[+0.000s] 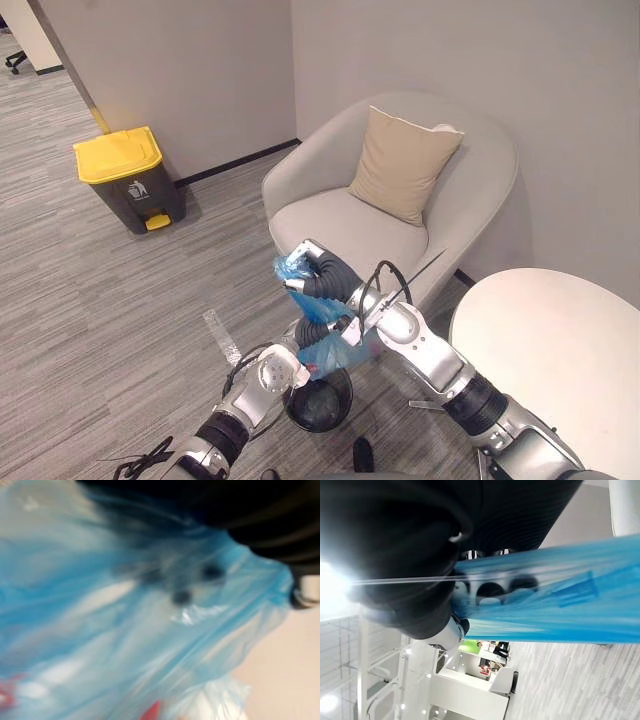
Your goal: Gather rubbish on tea table into small bin, then transfer packed bag to large trash can.
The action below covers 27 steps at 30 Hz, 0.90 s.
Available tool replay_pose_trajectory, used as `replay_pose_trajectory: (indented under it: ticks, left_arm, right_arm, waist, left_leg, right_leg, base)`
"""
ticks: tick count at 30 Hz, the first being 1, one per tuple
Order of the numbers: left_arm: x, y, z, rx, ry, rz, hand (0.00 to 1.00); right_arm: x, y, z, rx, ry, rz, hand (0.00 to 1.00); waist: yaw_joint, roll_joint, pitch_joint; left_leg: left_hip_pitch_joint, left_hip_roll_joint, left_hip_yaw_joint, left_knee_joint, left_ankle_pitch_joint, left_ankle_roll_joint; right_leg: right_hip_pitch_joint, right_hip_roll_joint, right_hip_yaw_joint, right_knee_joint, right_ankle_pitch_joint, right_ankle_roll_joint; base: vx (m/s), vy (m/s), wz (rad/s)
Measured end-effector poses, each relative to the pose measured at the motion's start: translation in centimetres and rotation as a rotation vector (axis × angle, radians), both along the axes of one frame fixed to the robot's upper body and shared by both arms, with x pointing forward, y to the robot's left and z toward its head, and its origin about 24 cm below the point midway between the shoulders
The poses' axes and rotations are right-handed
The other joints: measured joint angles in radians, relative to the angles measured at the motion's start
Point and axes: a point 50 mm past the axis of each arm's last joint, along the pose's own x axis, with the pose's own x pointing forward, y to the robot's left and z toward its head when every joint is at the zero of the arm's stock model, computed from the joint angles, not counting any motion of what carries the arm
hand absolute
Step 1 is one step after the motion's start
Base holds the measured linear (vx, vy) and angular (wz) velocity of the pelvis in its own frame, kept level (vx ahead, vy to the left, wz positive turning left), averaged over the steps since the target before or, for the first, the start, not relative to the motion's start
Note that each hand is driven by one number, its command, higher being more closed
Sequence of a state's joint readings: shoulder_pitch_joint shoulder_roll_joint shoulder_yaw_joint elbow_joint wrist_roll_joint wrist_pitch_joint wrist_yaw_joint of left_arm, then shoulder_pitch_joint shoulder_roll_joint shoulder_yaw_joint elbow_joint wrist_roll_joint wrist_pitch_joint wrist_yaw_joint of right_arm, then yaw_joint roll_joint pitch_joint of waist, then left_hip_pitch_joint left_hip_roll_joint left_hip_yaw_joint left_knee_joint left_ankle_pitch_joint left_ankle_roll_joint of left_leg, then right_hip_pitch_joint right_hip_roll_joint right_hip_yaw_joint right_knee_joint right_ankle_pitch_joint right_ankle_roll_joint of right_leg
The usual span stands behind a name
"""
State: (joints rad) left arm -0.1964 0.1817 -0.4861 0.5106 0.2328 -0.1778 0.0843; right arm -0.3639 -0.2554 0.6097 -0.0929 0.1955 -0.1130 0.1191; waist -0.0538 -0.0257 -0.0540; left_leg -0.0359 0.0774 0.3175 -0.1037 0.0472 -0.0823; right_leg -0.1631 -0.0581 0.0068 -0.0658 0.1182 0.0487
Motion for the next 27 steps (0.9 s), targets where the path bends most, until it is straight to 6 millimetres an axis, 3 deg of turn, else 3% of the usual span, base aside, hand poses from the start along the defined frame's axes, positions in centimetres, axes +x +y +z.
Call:
replay_pose_trajectory:
  ticks: [6,13,20,24,27]
  left_arm:
    - [-1.8,0.8,-0.9,-0.025,0.052,0.052,1.0]
    - [-1.5,1.8,0.1,-0.066,0.021,0.12,1.0]
    - [-1.4,4.0,-0.1,-0.13,0.04,0.253,1.0]
    - [-2.1,5.6,-0.5,-0.162,0.055,0.351,1.0]
    - [-3.1,6.7,-1.3,-0.209,0.09,0.451,1.0]
  right_arm:
    - [-0.6,-0.4,-2.7,-0.073,0.026,-0.04,0.0]
    - [-0.7,-1.8,-4.8,-0.202,0.003,-0.165,0.0]
    - [0.7,-6.9,-4.4,-0.338,-0.138,-0.451,0.0]
    - [0.0,-9.8,-4.3,-0.356,-0.19,-0.616,0.0]
    - [-0.9,-12.0,-5.5,-0.32,-0.121,-0.781,0.0]
  waist:
    - [-0.001,0.0,0.0]
    - [0.0,-0.008,0.005]
    - [0.001,-0.024,0.014]
    - [0.0,-0.024,0.014]
    - [0.0,-0.024,0.014]
  left_leg:
    - [0.0,0.002,-0.005,0.0,0.0,-0.001]
    - [0.001,0.0,-0.019,-0.005,0.0,-0.001]
    - [0.001,-0.002,-0.024,0.0,0.0,0.0]
    - [0.001,-0.001,-0.026,0.0,-0.001,-0.001]
    - [0.001,0.0,-0.028,0.0,-0.001,-0.001]
  right_leg:
    - [0.002,-0.004,-0.002,0.0,0.0,0.001]
    - [0.009,-0.011,-0.015,0.001,-0.005,0.006]
    - [0.012,-0.012,-0.02,0.001,-0.005,0.007]
    - [0.015,-0.012,-0.024,-0.003,-0.005,0.007]
    - [0.017,-0.012,-0.026,-0.006,-0.005,0.007]
  base:
    - [0.0,-0.001,0.01]
    - [0.0,-0.001,0.06]
    - [0.0,-0.004,0.01]
    - [0.0,0.0,0.0]
    - [0.0,0.0,0.0]
